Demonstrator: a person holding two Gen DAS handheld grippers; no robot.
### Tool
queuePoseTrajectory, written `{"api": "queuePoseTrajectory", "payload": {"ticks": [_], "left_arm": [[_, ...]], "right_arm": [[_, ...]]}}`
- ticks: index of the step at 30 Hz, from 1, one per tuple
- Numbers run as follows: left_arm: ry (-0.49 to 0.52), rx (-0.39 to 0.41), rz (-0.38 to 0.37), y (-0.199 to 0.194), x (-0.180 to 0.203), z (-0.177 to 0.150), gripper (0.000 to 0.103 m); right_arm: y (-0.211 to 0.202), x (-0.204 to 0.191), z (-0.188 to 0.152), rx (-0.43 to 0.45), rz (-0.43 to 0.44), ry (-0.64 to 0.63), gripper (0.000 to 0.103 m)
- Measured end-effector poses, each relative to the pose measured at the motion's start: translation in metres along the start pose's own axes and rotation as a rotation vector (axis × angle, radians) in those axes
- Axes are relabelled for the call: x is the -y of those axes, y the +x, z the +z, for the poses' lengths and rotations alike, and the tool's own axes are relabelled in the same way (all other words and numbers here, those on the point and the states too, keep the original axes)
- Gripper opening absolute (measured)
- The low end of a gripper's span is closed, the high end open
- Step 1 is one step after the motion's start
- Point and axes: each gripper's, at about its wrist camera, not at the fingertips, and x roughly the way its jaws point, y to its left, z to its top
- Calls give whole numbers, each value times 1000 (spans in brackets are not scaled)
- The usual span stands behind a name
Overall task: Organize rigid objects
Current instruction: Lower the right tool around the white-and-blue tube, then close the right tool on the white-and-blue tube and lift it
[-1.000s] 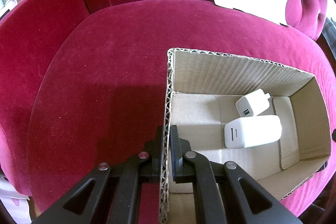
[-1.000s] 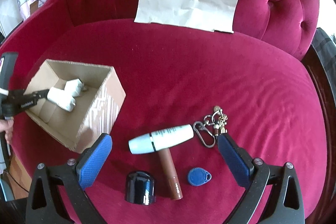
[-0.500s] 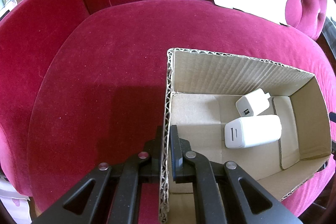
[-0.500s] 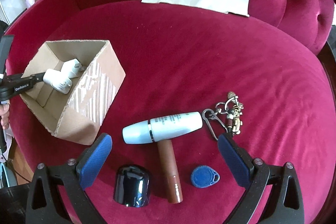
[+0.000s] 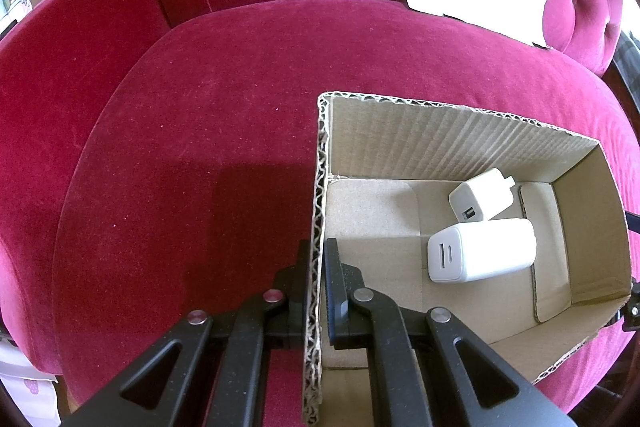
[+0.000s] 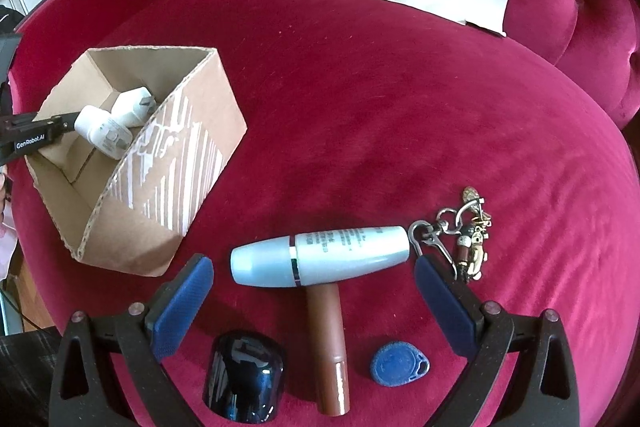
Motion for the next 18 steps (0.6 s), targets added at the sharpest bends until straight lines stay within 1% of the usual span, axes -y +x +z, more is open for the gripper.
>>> {"api": "queuePoseTrajectory", "payload": {"ticks": [8, 10, 11, 18], "left_arm": [[0, 0, 0, 0, 0, 0, 5], [0, 0, 1, 0, 0, 0, 5], [-1, 0, 1, 0, 0, 0, 5], [0, 0, 1, 0, 0, 1, 5]], "right_arm": [[5, -1, 0, -9, 7, 1, 103], [6, -2, 0, -8, 3, -3, 97], [6, -3, 0, -7, -6, -9, 91], [2, -3, 1, 2, -3, -12, 91]]}}
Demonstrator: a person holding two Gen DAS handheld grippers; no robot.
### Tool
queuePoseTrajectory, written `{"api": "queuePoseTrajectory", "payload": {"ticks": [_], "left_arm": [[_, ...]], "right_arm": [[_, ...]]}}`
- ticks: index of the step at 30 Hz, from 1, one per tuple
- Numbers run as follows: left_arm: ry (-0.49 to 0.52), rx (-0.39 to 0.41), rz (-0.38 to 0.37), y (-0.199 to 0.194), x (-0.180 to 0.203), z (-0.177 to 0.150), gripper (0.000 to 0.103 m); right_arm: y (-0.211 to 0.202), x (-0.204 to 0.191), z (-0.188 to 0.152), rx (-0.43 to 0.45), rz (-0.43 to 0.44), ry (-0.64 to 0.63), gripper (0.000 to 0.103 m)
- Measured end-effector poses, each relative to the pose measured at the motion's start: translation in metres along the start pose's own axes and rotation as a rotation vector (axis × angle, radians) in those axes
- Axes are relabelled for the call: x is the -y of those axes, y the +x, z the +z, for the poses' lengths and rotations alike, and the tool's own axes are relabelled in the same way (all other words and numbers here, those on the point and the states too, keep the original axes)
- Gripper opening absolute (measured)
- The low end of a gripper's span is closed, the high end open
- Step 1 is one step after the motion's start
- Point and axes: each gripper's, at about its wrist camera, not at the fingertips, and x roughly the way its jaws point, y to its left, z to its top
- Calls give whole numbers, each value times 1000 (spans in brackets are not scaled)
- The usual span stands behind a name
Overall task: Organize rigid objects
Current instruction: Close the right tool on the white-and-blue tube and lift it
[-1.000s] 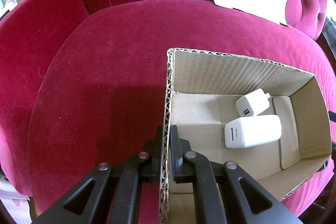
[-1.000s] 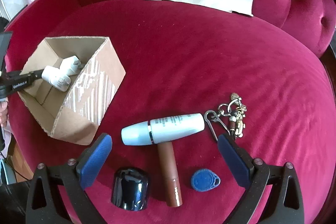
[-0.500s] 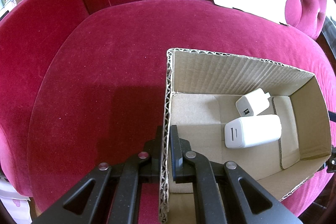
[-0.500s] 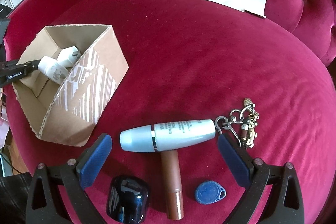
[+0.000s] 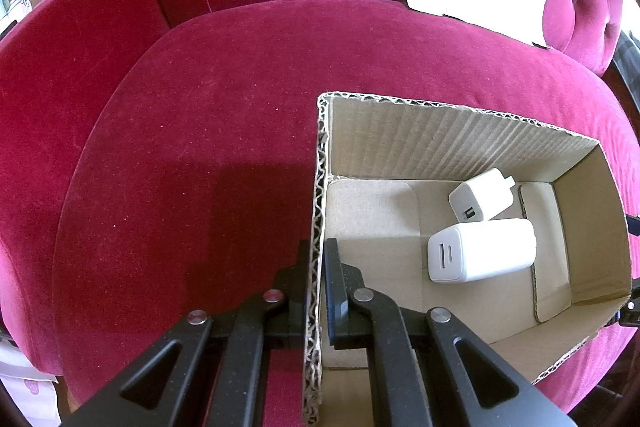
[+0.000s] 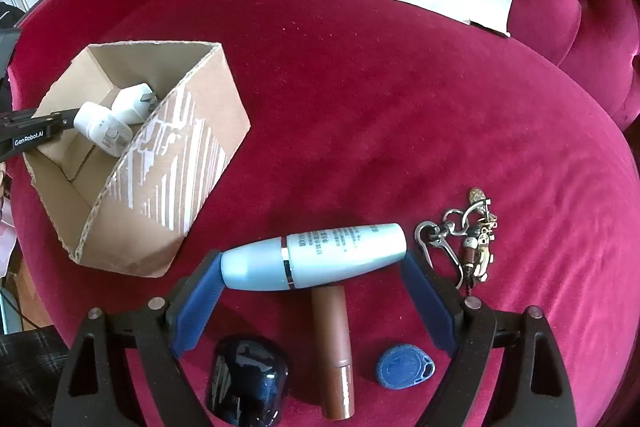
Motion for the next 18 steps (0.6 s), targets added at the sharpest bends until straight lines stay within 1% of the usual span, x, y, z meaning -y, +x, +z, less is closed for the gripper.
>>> {"api": "queuePoseTrajectory", "payload": {"ticks": [6, 10, 15, 18], "left_arm": [[0, 0, 1, 0, 0, 0, 5], [1, 0, 1, 0, 0, 0, 5], [1, 0, 1, 0, 0, 0, 5], [0, 0, 0, 0, 0, 0, 5]], "right_arm": [[-4, 8, 0, 11, -8, 24, 91], [-5, 12, 5, -9, -29, 57, 91], [-20, 9, 3, -20, -50, 95, 91], [-25, 15, 5, -22, -62, 111, 91]]}}
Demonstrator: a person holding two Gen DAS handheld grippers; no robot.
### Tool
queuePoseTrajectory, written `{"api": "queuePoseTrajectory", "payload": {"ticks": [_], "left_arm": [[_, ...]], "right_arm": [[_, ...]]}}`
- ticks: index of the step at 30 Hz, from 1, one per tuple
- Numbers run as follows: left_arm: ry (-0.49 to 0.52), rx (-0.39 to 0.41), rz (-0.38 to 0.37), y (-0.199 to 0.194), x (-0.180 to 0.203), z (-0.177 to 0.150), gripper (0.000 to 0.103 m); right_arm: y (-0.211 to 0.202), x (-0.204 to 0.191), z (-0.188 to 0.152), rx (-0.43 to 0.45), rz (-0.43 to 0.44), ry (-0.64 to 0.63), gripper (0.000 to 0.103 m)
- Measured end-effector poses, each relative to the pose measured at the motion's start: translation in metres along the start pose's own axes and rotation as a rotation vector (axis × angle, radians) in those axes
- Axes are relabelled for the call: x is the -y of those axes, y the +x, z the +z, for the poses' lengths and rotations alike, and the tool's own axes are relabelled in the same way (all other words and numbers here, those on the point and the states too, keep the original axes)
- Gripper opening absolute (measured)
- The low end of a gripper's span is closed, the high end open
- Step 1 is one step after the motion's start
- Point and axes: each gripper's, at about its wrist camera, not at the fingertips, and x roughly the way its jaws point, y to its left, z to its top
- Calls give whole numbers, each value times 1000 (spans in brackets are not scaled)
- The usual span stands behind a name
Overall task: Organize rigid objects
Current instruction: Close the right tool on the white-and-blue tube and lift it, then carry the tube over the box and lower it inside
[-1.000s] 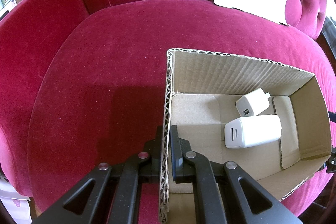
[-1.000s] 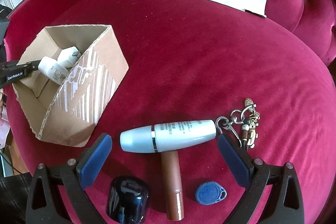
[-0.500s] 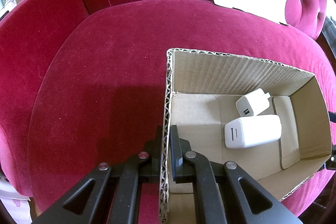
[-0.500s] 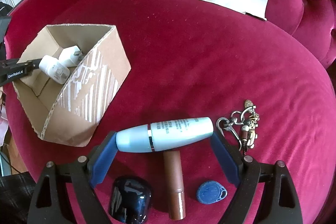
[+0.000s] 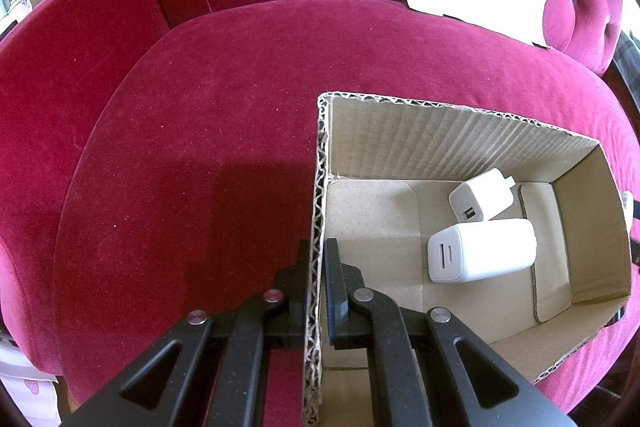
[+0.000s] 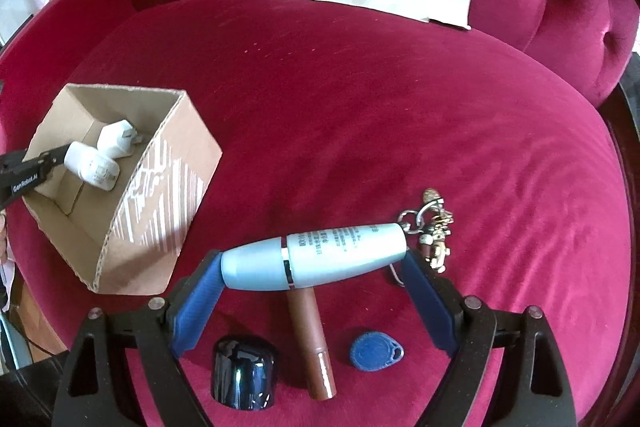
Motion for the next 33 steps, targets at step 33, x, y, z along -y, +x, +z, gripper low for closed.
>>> {"api": "queuePoseTrajectory", "payload": {"ticks": [33], "left_arm": [[0, 1, 0, 0, -1, 0, 5]], "right_arm": [[-69, -35, 37, 122, -16, 44, 91]]}}
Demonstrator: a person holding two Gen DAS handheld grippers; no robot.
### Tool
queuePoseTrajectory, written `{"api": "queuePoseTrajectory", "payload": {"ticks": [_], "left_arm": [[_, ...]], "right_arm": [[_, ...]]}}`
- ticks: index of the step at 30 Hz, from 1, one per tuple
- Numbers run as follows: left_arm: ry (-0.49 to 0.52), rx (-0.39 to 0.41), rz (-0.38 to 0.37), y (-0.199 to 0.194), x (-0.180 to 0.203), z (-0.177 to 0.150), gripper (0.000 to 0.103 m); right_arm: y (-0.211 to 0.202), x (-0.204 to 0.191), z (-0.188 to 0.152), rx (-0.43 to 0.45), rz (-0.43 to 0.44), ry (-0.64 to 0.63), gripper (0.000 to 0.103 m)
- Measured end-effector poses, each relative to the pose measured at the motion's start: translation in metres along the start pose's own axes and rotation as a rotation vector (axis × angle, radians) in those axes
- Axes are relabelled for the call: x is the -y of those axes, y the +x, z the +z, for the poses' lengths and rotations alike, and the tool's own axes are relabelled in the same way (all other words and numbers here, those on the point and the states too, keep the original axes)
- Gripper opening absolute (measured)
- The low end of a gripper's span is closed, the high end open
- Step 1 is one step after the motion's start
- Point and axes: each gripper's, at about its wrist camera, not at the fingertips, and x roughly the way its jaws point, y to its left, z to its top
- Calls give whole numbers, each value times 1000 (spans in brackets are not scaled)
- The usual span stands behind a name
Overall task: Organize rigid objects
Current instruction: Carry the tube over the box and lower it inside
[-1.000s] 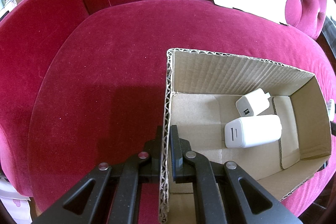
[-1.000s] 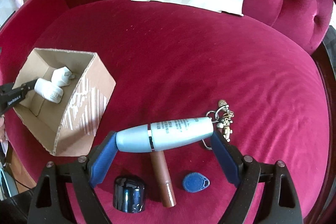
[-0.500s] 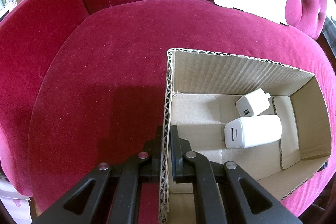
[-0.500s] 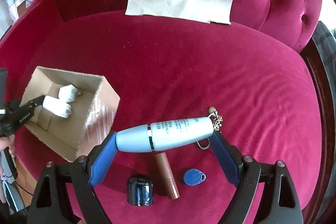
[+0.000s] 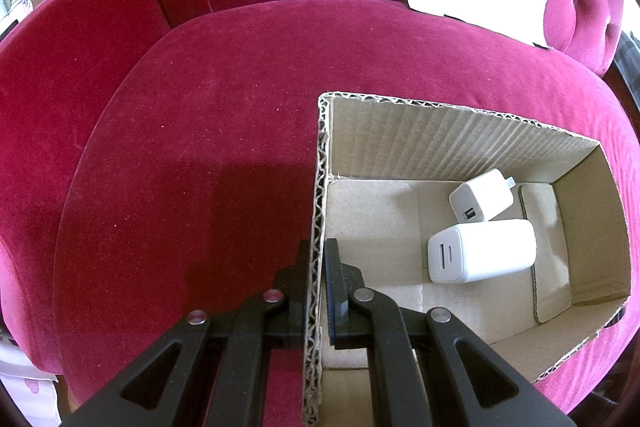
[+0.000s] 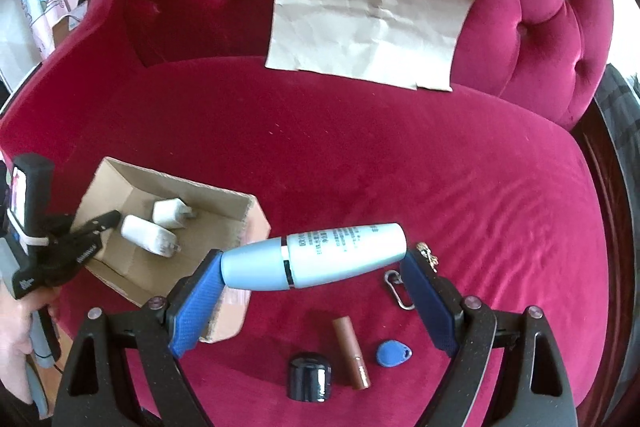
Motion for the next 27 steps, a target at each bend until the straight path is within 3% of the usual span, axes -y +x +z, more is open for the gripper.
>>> {"api": "queuePoseTrajectory", "payload": {"ticks": [17, 27], "left_arm": [[-2, 1, 1, 0, 0, 0, 5], [-3, 4, -1, 2, 0, 1, 6]], "right_arm": [[-2, -54, 17, 28, 68, -25, 91], [9, -86, 20, 28, 58, -62, 91]]}}
